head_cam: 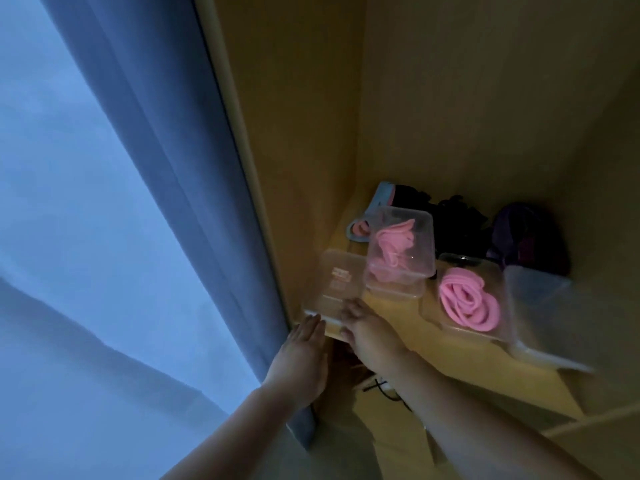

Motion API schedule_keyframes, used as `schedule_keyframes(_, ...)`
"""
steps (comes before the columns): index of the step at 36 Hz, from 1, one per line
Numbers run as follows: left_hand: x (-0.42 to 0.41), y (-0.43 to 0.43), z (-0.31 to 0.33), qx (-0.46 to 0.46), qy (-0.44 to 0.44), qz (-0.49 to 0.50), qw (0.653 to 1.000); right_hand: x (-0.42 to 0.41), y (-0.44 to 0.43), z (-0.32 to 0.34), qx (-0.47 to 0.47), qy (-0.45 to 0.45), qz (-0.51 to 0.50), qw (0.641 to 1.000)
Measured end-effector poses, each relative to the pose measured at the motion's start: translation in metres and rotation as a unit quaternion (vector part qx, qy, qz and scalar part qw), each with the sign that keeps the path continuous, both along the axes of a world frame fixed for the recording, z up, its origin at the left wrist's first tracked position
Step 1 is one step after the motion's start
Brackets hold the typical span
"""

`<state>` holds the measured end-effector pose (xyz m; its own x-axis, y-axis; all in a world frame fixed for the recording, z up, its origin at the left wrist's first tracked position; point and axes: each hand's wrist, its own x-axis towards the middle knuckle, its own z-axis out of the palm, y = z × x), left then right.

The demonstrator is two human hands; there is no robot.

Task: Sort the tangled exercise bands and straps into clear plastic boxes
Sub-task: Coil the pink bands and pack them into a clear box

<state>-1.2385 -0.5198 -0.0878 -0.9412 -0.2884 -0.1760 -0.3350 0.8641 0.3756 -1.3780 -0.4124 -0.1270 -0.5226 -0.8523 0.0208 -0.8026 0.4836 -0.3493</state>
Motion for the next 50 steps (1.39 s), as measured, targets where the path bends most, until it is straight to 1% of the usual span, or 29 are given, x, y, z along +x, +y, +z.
schedule_keyframes(1, 0.001, -0.003, -0.002, 0.007, 0.005, -0.007, 1.0, 0.0, -0.003, -0.005, 0.005, 0.02, 0.006, 1.0)
schedule_keyframes(2, 0.001, -0.006, -0.005, 0.011, 0.01, -0.014, 1.0, 0.002, -0.004, -0.006, 0.016, 0.02, 0.005, 1.0)
schedule_keyframes(4, 0.003, -0.011, -0.011, 0.021, 0.014, -0.03, 0.999, 0.002, -0.005, -0.012, -0.027, 0.018, -0.007, 0.999)
schedule_keyframes(6, 0.004, -0.017, -0.018, 0.018, 0.013, -0.045, 0.999, 0.002, -0.006, -0.017, -0.057, 0.0, 0.001, 0.998)
schedule_keyframes(9, 0.006, -0.026, -0.028, 0.008, 0.017, -0.064, 0.998, 0.005, -0.008, -0.015, -0.061, -0.016, 0.007, 0.998)
schedule_keyframes(12, 0.007, -0.032, -0.028, 0.002, 0.018, -0.076, 0.997, 0.006, -0.006, -0.012, -0.072, -0.027, -0.008, 0.997)
schedule_keyframes(15, 0.006, -0.038, -0.028, -0.003, 0.022, -0.085, 0.996, 0.007, -0.004, -0.005, -0.109, -0.032, -0.025, 0.993)
schedule_keyframes(19, 0.006, -0.043, -0.027, -0.006, 0.038, -0.087, 0.995, 0.011, -0.005, 0.013, -0.168, -0.02, -0.07, 0.983)
schedule_keyframes(22, 0.006, -0.043, -0.019, 0.002, 0.064, -0.08, 0.995, 0.013, -0.006, 0.029, -0.232, 0.027, -0.075, 0.969)
schedule_keyframes(24, 0.006, -0.04, -0.012, 0.019, 0.091, -0.071, 0.993, 0.014, -0.005, 0.037, -0.26, 0.033, -0.082, 0.962)
schedule_keyframes(30, 0.006, -0.037, 0.007, 0.043, 0.155, -0.077, 0.984, 0.016, 0.003, 0.042, -0.307, 0.034, -0.121, 0.943)
schedule_keyframes(34, 0.003, -0.037, 0.007, 0.05, 0.163, -0.073, 0.983, 0.02, 0.005, 0.052, -0.346, 0.049, -0.136, 0.927)
schedule_keyframes(40, -0.002, -0.03, 0.016, 0.073, 0.195, -0.072, 0.975, 0.024, 0.008, 0.066, -0.39, 0.028, -0.154, 0.908)
schedule_keyframes(43, -0.005, -0.025, 0.034, 0.114, 0.241, -0.058, 0.962, 0.028, 0.009, 0.077, -0.413, 0.03, -0.144, 0.899)
schedule_keyframes(45, -0.008, -0.022, 0.05, 0.182, 0.277, -0.038, 0.943, 0.029, 0.009, 0.086, -0.434, 0.035, -0.137, 0.89)
schedule_keyframes(47, -0.012, -0.019, 0.068, 0.266, 0.292, -0.017, 0.919, 0.031, 0.011, 0.095, -0.452, 0.04, -0.127, 0.882)
schedule_keyframes(50, -0.02, -0.016, 0.094, 0.329, 0.318, -0.017, 0.889, 0.03, 0.015, 0.106, -0.467, 0.062, -0.11, 0.875)
